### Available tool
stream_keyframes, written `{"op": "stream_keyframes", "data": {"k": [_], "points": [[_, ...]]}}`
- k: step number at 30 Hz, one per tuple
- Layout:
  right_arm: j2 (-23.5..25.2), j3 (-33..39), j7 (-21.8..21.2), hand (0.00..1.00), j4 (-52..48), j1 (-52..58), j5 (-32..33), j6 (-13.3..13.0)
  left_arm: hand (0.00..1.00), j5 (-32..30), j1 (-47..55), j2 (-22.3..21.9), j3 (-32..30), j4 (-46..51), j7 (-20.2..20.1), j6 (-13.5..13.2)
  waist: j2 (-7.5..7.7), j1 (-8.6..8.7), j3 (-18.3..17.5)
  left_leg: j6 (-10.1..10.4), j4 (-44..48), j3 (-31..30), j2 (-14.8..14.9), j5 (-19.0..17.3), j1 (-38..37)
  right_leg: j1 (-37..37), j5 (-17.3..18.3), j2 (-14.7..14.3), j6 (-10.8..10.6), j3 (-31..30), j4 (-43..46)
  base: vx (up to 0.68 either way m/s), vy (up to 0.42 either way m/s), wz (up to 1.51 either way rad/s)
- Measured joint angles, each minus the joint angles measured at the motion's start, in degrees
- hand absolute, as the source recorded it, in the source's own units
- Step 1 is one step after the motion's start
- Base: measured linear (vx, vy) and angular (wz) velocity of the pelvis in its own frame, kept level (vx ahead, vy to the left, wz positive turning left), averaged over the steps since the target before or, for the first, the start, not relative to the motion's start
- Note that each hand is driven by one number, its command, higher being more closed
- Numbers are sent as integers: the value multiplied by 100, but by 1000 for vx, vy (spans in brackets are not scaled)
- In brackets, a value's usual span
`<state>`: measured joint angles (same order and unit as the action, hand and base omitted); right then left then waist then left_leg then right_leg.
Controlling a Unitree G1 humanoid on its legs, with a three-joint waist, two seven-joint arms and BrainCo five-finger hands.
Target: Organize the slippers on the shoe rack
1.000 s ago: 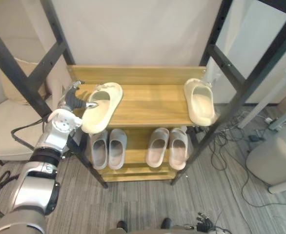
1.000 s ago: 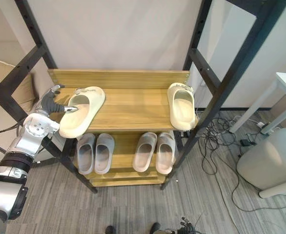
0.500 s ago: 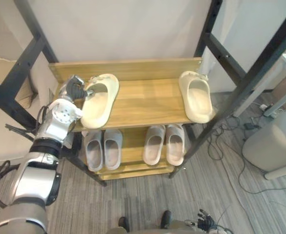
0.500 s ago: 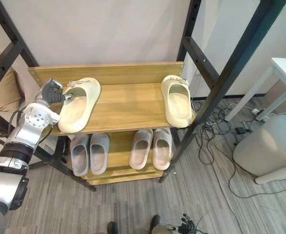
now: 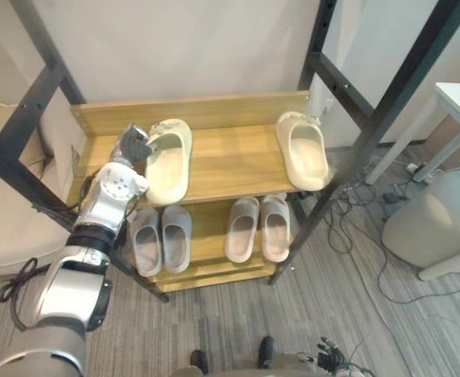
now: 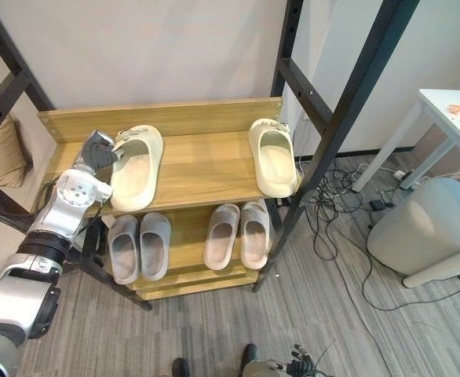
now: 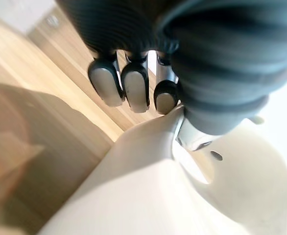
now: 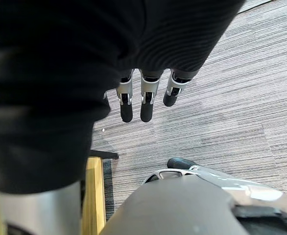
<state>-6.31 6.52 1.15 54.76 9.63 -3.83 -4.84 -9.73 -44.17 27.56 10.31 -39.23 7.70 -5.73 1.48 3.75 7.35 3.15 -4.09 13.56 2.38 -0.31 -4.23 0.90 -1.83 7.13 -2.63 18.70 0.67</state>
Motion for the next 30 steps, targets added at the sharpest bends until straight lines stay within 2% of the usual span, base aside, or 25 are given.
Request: {"op": "stream_keyframes", "data": {"k": [3,7,12,17,24,26,30], "points": [[11,-2,2,0,-6,-18,0,6,100,90,2,-330,106,312,5,-4,-14,112,7,0,-10,-1,-25,-2,-18,-21,-12,0,-15,4,-19,84,4,-3],[19,-5,7,0,-21,-29,1,7,100,104,2,-559,266,483,110,-11,-35,214,9,-1,-2,-1,-61,-3,-97,-112,-11,2,-14,-8,-82,45,-3,-6],[8,-10,7,0,-151,-6,1,27,100,320,2,-824,310,560,144,-12,-76,269,15,-20,9,2,-31,-46,-104,-107,-10,-16,-10,-17,-77,3,-3,-2],[3,-15,7,0,-179,4,2,36,100,320,4,-850,367,560,221,-11,-90,284,20,-3,9,57,0,-72,-141,-106,-19,-19,7,-54,-75,-39,-7,-7],[-32,-6,8,0,-227,29,6,31,100,319,1,-880,415,529,232,-8,-191,386,26,8,-29,170,7,-80,-163,-64,-20,-32,31,-145,-91,0,-1,-7],[-48,7,10,0,-228,44,12,31,100,317,-25,-902,413,343,233,-1,-269,460,-8,14,-77,183,9,-84,-163,-31,-35,-45,1,-157,-92,58,-7,-6],[-45,28,22,0,-234,48,52,23,100,308,-259,-903,293,-117,235,21,-295,524,5,52,-77,214,37,-109,-162,-17,-34,-99,1,-187,-99,55,-21,-5]]}}
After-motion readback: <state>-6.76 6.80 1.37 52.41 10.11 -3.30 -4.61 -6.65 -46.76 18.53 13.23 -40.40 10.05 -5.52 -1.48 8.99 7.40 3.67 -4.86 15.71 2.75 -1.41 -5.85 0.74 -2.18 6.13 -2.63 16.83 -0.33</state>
